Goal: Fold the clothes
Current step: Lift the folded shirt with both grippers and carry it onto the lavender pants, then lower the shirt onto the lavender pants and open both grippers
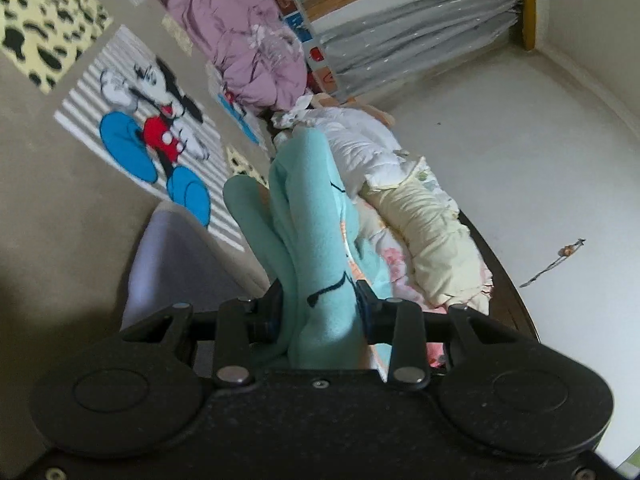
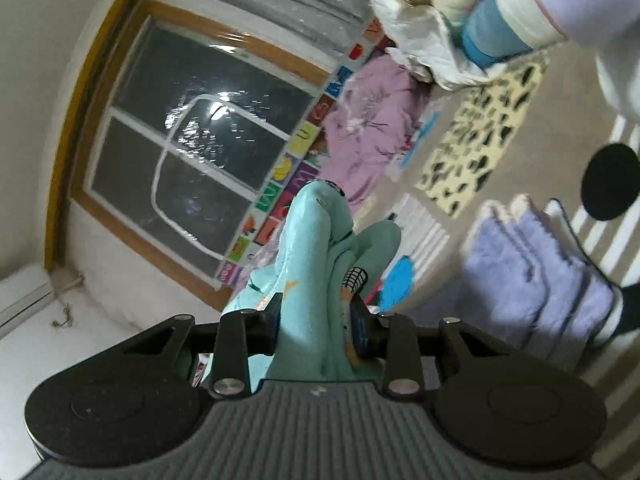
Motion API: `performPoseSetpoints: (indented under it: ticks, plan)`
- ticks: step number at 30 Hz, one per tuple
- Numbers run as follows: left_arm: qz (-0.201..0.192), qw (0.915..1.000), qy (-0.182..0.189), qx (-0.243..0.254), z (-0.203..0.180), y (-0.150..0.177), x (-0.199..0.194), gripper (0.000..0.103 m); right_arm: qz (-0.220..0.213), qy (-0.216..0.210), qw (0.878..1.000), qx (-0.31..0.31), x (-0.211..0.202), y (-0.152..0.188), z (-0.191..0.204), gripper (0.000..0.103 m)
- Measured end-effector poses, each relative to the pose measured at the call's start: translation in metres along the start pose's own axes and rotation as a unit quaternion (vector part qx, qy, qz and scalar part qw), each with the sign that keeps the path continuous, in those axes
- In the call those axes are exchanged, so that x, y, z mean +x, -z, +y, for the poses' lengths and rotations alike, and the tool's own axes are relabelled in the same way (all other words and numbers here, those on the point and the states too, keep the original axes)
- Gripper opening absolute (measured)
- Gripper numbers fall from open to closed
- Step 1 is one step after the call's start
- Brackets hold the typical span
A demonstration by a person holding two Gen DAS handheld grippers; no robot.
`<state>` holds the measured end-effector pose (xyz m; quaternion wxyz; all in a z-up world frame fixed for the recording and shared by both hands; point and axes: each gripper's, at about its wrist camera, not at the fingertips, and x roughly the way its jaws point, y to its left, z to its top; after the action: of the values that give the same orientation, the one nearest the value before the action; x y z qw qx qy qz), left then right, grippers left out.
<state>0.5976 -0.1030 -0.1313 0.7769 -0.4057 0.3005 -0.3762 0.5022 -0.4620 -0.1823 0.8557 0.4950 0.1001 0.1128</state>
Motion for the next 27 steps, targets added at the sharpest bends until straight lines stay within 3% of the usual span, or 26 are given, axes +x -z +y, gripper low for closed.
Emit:
performPoseSetpoints:
  ticks: [4,7,9,13,16,18,24,27]
  plan:
    - [0.011,0.9998,-0.010,-0.014,0.029,0.007,0.024,0.034,0.010,0.044,0.999,0.005,0.014,0.003,-0.032,0.034]
    - [0.029,0.9966,-0.070,-0.031,0.053,0.013,0.037,0.034,0.027,0.081,0.996,0.001,0.025,0.007,-0.049,0.028]
    - [0.030,0.9960,-0.072,-0.043,0.060,0.015,0.036,0.034,0.031,0.084,0.996,0.002,0.028,0.009,-0.050,0.028]
    - [0.023,0.9941,-0.102,-0.028,0.049,0.017,0.028,0.047,0.037,0.093,0.995,-0.008,0.028,0.011,-0.045,0.029]
    - [0.006,0.9921,-0.122,-0.025,0.040,0.017,0.011,0.060,0.041,0.109,0.993,-0.027,0.020,0.014,-0.027,0.043]
    - [-0.005,0.9912,-0.132,-0.004,0.029,0.020,-0.005,0.063,0.031,0.121,0.991,-0.041,0.003,0.017,-0.014,0.064]
    - [-0.013,0.9891,-0.146,0.015,-0.004,0.058,-0.059,0.070,0.028,0.137,0.987,-0.075,-0.055,0.032,0.023,0.069]
    - [0.002,0.9809,-0.182,0.070,-0.030,0.081,-0.078,0.077,0.046,0.153,0.982,-0.104,-0.082,0.044,0.047,0.076]
